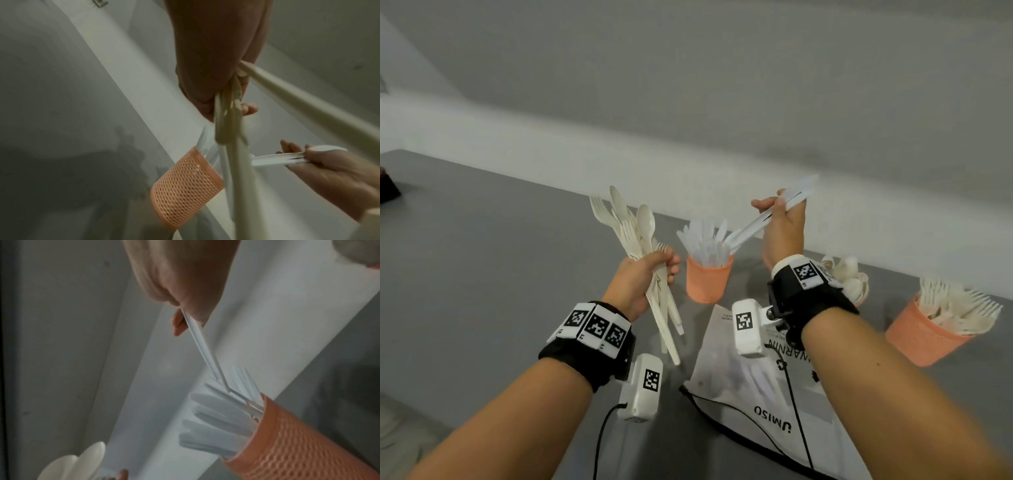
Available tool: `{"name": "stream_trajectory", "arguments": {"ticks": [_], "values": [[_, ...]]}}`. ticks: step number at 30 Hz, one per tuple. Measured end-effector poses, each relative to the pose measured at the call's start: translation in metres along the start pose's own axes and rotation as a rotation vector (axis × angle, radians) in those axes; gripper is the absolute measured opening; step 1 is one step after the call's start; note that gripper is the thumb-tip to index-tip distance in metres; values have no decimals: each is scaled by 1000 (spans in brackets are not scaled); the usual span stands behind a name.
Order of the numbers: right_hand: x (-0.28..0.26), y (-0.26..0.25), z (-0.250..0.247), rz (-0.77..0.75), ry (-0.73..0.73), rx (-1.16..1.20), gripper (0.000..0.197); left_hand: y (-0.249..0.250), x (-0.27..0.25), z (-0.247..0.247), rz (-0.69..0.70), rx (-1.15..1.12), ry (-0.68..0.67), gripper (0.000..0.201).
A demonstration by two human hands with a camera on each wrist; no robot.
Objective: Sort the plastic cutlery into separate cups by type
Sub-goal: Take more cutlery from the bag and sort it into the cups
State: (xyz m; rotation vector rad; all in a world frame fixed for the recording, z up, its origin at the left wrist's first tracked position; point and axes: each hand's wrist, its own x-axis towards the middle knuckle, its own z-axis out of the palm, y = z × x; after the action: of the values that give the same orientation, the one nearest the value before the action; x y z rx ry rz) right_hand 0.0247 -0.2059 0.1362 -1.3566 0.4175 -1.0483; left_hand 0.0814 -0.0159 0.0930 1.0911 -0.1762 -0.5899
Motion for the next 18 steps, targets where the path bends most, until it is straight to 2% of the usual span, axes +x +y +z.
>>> {"name": "stream_trajectory", "arguments": {"ticks": [3,8,13,16,18], "values": [[2,20,15,36,-10,5,17,-1,4,-4,-1,-8,-11,12],[4,58,16,134,-147,-247,16,1,5,-2,-3,-64,-89,15],[3,79,11,116,-254,-503,25,3,6,3,-36,-138,-121,15],[4,75,4,11,-347,-633,39,4,5,7,-58,-174,-116,15],[5,69,0,-60,-344,-661,41,4,3,11,-74,-190,-120,15]]}}
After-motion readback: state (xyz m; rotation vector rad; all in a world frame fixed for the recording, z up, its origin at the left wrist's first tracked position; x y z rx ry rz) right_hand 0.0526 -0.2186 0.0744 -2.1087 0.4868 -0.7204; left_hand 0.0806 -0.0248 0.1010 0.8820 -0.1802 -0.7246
